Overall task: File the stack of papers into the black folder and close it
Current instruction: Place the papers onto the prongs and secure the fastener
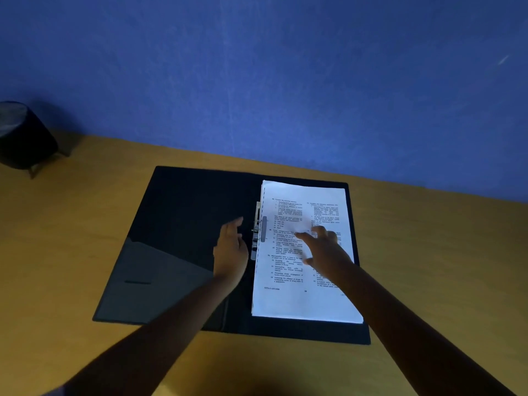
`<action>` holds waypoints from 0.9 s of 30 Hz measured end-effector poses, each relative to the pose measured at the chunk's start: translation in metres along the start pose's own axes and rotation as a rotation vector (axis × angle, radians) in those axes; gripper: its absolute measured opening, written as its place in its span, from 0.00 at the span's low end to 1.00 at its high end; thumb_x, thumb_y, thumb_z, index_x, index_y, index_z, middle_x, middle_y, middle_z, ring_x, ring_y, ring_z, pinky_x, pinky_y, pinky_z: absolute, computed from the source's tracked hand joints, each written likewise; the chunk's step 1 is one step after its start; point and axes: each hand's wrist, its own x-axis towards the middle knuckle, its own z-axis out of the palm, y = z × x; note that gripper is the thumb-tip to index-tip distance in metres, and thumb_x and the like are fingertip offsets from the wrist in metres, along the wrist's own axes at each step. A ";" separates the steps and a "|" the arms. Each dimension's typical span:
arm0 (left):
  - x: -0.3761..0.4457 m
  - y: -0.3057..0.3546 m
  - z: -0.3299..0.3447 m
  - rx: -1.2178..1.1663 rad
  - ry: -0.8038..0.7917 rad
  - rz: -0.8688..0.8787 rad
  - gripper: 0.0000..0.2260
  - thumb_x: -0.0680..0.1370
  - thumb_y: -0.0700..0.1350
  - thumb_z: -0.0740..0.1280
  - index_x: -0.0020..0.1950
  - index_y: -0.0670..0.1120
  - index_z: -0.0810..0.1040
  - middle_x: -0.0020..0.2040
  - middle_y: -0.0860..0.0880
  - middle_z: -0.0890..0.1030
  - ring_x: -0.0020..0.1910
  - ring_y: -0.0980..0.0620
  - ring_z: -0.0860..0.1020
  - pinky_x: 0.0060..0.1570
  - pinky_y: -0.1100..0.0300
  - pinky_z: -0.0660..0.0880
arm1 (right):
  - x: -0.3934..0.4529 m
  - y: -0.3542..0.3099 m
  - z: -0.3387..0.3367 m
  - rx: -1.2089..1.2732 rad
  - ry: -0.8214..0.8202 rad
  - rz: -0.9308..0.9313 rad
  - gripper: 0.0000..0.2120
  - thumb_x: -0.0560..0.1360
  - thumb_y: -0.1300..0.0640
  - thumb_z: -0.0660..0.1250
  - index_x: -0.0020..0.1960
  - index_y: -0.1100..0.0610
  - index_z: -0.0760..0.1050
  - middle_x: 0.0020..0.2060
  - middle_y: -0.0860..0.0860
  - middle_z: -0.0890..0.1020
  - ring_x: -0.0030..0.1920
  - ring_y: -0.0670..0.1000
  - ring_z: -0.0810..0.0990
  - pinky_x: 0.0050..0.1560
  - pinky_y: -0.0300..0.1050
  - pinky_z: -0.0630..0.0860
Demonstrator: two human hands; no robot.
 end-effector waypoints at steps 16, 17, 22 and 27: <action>0.059 0.045 -0.002 -0.346 -0.295 -0.261 0.17 0.82 0.45 0.53 0.61 0.39 0.76 0.56 0.43 0.79 0.44 0.52 0.76 0.41 0.62 0.67 | -0.001 -0.002 -0.001 -0.009 -0.006 0.004 0.32 0.73 0.57 0.69 0.73 0.49 0.60 0.73 0.58 0.61 0.71 0.63 0.62 0.64 0.57 0.73; 0.055 0.044 -0.002 -0.371 -0.297 -0.254 0.16 0.82 0.44 0.53 0.59 0.37 0.76 0.51 0.45 0.79 0.40 0.53 0.75 0.40 0.63 0.67 | -0.001 -0.002 -0.001 -0.011 -0.005 0.003 0.32 0.73 0.57 0.69 0.73 0.49 0.60 0.73 0.58 0.61 0.71 0.63 0.62 0.64 0.57 0.73; 0.038 0.029 0.000 -0.228 -0.312 -0.127 0.09 0.80 0.41 0.58 0.54 0.41 0.77 0.49 0.46 0.81 0.47 0.53 0.77 0.44 0.64 0.71 | -0.002 -0.001 0.000 -0.008 0.005 -0.001 0.32 0.73 0.57 0.70 0.73 0.48 0.60 0.73 0.57 0.61 0.71 0.63 0.62 0.62 0.57 0.74; 0.036 0.021 0.000 0.013 -0.211 0.085 0.08 0.78 0.40 0.63 0.55 0.40 0.78 0.55 0.42 0.80 0.55 0.47 0.77 0.51 0.56 0.72 | -0.002 0.000 -0.001 -0.024 0.002 -0.007 0.32 0.73 0.56 0.69 0.73 0.48 0.60 0.73 0.57 0.61 0.71 0.62 0.62 0.63 0.56 0.74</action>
